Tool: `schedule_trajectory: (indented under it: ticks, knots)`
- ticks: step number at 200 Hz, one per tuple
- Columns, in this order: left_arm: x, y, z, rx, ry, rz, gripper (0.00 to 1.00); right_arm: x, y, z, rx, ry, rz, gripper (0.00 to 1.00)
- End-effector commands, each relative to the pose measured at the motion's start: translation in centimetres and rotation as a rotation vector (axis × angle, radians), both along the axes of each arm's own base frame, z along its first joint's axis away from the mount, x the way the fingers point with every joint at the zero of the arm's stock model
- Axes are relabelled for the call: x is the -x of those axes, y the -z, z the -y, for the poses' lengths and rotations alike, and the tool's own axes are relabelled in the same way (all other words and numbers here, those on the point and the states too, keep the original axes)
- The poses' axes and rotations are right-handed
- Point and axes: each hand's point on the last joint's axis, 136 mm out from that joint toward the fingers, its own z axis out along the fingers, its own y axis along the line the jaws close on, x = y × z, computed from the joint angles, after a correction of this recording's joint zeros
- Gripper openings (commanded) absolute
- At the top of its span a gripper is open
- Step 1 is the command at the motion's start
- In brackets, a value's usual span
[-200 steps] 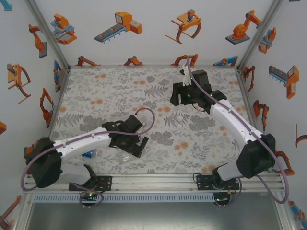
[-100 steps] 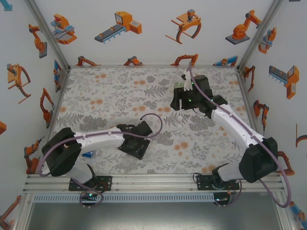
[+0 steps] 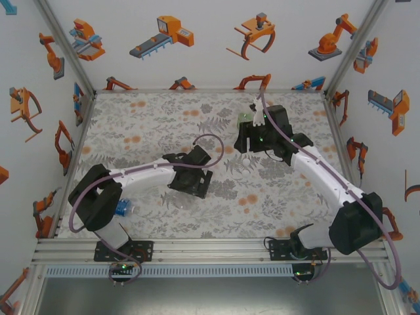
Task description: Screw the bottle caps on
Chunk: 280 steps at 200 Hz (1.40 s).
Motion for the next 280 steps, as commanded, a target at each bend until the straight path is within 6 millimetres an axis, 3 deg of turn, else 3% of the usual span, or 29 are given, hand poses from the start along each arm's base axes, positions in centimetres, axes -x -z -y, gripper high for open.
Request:
schedule_trajectory:
  ticks: [1, 56, 76, 138, 192, 227, 280]
  knots:
    - [1.8, -0.1, -1.1, -0.02, -0.003, -0.04, 0.83, 0.6, -1.3, -0.1, -0.036, 0.0, 0.027, 0.61]
    - [3.8, 0.1, -2.3, -0.034, -0.034, -0.045, 0.79, 0.6, -1.1, -0.4, -0.049, -0.004, 0.017, 0.61]
    - [3.5, 0.1, -2.3, -0.036, -0.035, -0.033, 0.74, 0.6, -1.0, -0.4, -0.051, -0.004, 0.015, 0.61]
    - [2.6, -0.2, -1.4, -0.026, -0.028, -0.032, 0.73, 0.5, -1.1, -0.5, -0.05, -0.006, 0.017, 0.61]
    - [1.7, -1.1, -1.3, 0.024, -0.047, -0.024, 0.81, 0.4, -0.9, -0.7, -0.055, -0.008, 0.009, 0.61]
    - [1.6, -0.9, -0.9, 0.036, -0.039, -0.039, 0.68, 0.4, -0.8, -0.7, -0.056, -0.008, 0.008, 0.61]
    - [1.5, -0.3, -1.6, -0.002, -0.047, -0.041, 0.68, 0.5, -0.4, -0.7, -0.053, -0.011, -0.004, 0.61]
